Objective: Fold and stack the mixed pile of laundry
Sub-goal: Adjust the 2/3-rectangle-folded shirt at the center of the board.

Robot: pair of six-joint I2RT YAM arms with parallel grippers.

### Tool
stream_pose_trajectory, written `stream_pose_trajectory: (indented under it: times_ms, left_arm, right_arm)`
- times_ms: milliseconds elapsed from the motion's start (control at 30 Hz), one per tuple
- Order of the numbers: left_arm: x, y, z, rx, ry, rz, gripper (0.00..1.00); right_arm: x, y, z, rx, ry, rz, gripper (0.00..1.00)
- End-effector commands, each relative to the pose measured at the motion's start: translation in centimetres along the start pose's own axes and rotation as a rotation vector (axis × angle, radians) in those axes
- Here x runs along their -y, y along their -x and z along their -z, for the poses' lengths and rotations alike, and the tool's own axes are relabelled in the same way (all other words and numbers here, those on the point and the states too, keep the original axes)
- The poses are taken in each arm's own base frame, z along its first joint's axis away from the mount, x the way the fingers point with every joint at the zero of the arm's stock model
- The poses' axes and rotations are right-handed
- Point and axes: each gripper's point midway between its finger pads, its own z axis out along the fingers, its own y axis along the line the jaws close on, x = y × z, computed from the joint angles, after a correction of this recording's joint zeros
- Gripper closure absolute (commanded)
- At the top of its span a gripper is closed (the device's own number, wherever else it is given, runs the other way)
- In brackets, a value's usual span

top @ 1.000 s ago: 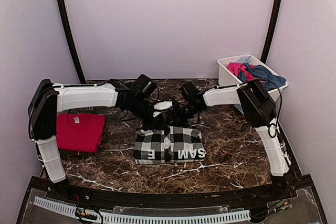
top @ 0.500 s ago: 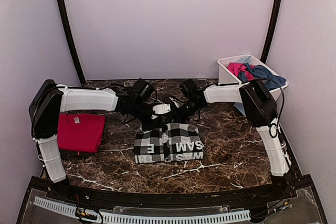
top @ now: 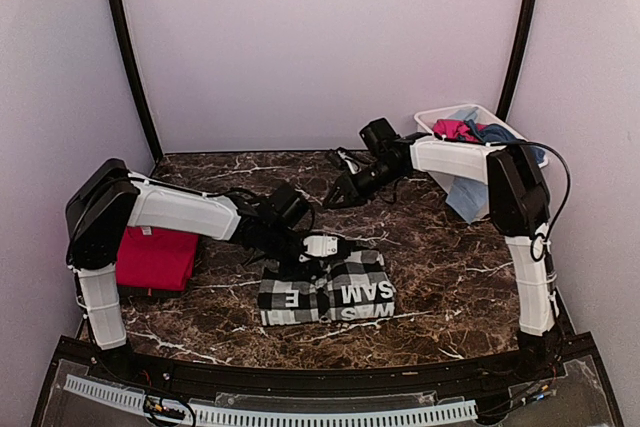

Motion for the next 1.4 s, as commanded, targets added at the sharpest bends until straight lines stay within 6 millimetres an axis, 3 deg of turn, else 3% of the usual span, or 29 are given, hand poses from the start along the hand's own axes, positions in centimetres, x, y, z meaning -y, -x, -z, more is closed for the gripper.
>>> stream_pose_trajectory:
  times_ms: [0, 267, 567, 800, 933, 1133, 1367]
  left_arm:
    - [3.7, 0.3, -0.2, -0.019, -0.074, -0.01, 1.0]
    - [2.2, 2.1, 2.3, 0.007, -0.004, -0.008, 1.0]
    - [-0.5, 4.1, 4.1, 0.035, 0.08, -0.059, 1.0]
    - [-4.9, 4.4, 5.4, 0.059, 0.172, -0.063, 1.0]
    - [-6.7, 4.3, 5.2, 0.072, 0.2, -0.069, 1.0]
    - [-7.9, 3.9, 4.1, 0.089, 0.254, -0.078, 1.0]
    - [-7.2, 4.8, 5.5, 0.131, 0.3, -0.154, 1.0]
  right_arm:
    - [-1.2, -1.5, -0.1, -0.026, 0.029, 0.012, 0.74]
    - [0.1, -6.5, -4.3, -0.163, 0.084, -0.038, 1.0]
    - [4.1, -10.5, -7.4, -0.265, 0.029, -0.118, 1.0]
    - [3.8, -10.8, -7.5, -0.267, 0.044, -0.118, 1.0]
    - [3.4, -10.5, -7.3, -0.26, 0.055, -0.113, 1.0]
    - [2.7, -9.7, -6.8, -0.246, 0.067, -0.095, 1.0]
    - [2.5, -9.5, -6.7, -0.247, 0.07, -0.089, 1.0]
